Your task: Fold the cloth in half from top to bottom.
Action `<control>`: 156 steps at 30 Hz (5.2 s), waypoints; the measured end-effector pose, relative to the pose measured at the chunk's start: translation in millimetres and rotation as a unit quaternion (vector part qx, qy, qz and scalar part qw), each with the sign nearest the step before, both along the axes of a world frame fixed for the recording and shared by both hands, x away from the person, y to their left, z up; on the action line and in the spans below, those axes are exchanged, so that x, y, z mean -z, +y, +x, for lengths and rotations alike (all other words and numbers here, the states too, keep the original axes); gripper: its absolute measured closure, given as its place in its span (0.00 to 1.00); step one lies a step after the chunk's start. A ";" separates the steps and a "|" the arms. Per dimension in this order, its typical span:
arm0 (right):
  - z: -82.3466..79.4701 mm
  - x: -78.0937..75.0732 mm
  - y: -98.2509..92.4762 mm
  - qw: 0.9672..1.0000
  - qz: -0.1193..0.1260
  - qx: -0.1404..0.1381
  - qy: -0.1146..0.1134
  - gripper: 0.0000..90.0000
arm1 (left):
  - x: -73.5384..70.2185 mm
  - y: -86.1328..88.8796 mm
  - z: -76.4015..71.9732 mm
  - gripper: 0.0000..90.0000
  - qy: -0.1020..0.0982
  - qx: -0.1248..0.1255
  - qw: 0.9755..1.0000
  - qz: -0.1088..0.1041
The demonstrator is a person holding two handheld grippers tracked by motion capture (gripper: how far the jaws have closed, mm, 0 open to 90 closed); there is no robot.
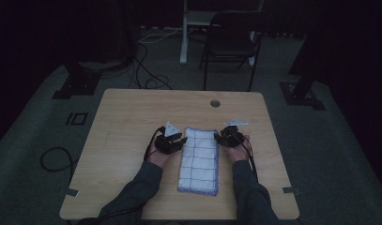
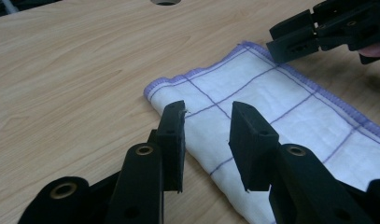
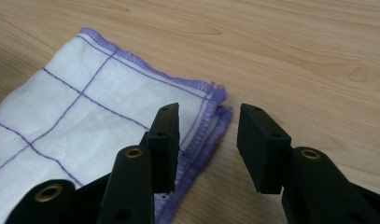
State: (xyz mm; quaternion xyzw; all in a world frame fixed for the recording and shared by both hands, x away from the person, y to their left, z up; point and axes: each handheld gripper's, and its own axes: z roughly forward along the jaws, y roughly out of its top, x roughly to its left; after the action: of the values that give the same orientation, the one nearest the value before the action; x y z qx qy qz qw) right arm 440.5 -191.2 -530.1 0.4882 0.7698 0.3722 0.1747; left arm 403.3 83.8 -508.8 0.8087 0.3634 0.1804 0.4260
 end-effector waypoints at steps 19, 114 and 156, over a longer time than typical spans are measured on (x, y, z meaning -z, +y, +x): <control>3.1 1.9 7.2 1.000 0.004 0.002 0.004 0.60 | 25.2 -16.2 30.8 0.69 0.033 -0.029 0.999 0.031; -3.8 -24.8 9.7 0.999 0.020 -0.022 -0.035 0.94 | -9.3 -23.5 43.8 0.96 0.037 -0.047 0.998 -0.004; -58.1 -50.6 -0.4 0.993 0.080 -0.048 -0.070 0.94 | -36.5 -4.4 -14.7 0.96 -0.003 -0.013 0.998 -0.061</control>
State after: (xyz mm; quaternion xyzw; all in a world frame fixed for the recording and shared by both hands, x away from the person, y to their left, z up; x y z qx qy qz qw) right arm 382.3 -191.6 -479.5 0.4354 0.7459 0.4744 0.1703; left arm 388.6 79.4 -472.3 0.7760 0.3829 0.1659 0.4729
